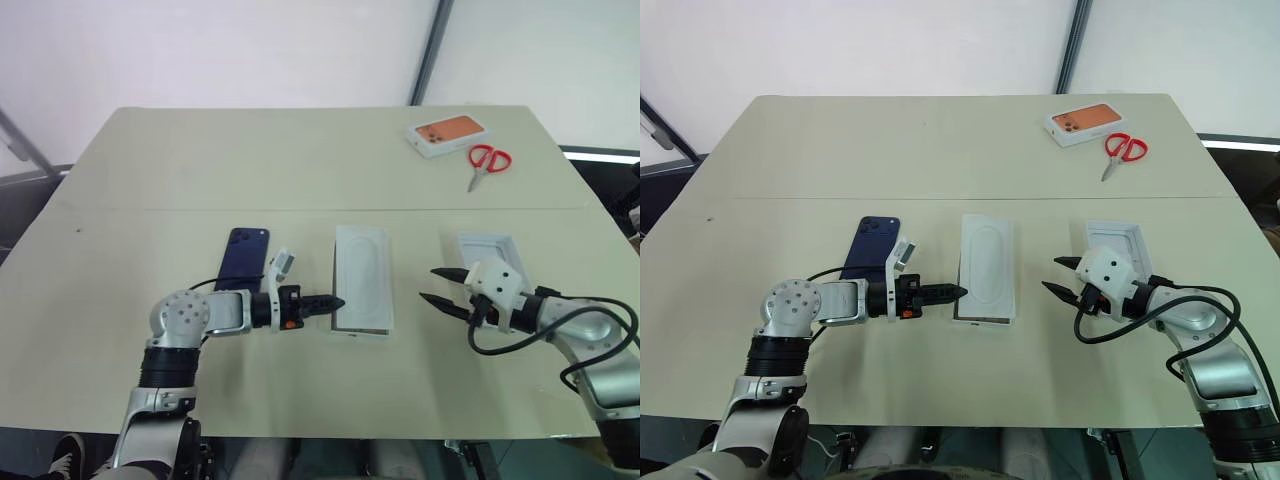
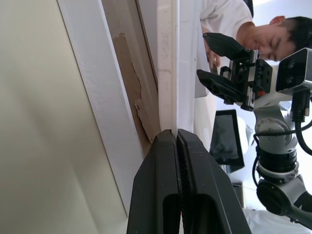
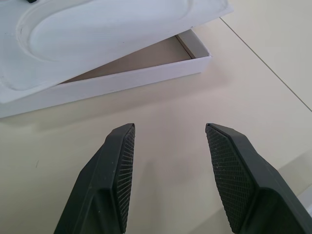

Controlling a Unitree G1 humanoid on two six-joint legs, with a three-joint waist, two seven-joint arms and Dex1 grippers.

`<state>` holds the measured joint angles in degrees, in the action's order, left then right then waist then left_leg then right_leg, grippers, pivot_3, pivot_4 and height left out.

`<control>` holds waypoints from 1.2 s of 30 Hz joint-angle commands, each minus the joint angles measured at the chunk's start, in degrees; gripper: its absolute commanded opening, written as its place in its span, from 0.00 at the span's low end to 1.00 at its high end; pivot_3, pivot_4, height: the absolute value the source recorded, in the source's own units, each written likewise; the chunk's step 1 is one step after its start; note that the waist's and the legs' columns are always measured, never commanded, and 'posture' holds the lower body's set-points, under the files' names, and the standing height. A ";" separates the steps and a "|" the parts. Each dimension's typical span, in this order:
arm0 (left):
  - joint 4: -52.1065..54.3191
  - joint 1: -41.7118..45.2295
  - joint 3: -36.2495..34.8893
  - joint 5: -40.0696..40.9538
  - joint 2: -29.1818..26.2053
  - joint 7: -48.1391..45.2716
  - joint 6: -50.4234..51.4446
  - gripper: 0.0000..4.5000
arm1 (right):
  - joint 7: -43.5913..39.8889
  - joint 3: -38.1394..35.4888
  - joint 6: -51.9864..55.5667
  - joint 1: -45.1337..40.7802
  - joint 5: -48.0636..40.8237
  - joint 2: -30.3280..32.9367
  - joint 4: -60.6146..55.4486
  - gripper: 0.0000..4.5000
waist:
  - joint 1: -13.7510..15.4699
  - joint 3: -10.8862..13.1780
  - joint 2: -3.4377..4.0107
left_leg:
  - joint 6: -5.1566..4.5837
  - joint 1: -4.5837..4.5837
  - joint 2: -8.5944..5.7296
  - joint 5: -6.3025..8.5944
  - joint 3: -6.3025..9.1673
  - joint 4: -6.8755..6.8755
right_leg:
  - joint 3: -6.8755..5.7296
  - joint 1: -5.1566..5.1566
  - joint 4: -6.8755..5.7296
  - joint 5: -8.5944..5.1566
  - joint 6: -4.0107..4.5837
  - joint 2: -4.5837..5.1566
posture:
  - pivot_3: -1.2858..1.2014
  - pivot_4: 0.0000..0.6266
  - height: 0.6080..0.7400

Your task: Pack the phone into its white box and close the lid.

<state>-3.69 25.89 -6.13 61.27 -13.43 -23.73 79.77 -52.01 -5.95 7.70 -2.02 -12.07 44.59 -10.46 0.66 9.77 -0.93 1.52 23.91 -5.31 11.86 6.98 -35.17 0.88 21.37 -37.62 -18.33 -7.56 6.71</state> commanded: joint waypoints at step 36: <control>6.89 3.56 -4.27 0.81 -8.41 -8.00 -1.51 0.99 | 2.83 -0.50 5.72 -7.25 -4.69 -2.91 -4.53 0.54 | 0.00 0.00 0.00 | 0.00 -0.01 -0.01 0.00 0.02 0.00 | 0.00 -0.01 -0.01 0.00 0.00 0.01 | 0.52 0.24 1.00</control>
<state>1.52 29.10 -10.19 61.79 -21.41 -30.81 79.24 -49.43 -5.31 13.66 -8.54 -15.99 41.52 -13.08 0.65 9.77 -0.93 1.53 23.90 -5.32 11.85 7.00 -35.16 0.88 21.37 -37.63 -18.33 -7.57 6.72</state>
